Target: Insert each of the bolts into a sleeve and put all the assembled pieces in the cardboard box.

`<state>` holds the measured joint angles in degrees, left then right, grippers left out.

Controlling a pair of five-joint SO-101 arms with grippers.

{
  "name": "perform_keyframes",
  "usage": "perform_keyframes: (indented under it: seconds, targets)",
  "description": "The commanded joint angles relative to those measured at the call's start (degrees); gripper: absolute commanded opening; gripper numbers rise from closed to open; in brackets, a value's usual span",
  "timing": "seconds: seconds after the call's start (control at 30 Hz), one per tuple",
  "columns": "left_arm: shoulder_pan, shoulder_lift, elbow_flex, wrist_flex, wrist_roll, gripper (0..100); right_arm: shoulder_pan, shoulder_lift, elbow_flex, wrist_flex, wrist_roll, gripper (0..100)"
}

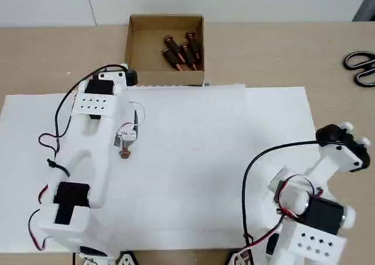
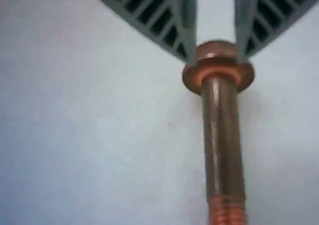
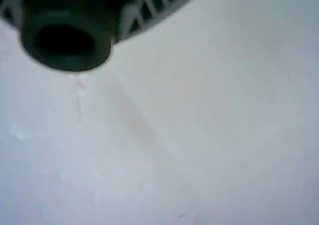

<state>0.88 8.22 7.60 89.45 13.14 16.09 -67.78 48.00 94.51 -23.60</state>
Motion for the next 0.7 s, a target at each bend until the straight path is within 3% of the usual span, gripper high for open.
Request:
perform_keyframes:
  seconds: [0.0,0.27,0.67]
  targets:
    - [0.18,-0.35,-2.42,-0.79,-0.18,6,0.48,0.57,-0.35,-1.10,-0.53,0.3]
    - [-0.18,-0.26,-2.07,-3.78,-0.26,14,0.48,0.66,-0.35,-1.10,-0.53,0.3]
    - [-2.55,8.53,-2.42,-5.89,-0.35,13,0.57,0.66,-0.26,-1.10,-0.53,0.3]
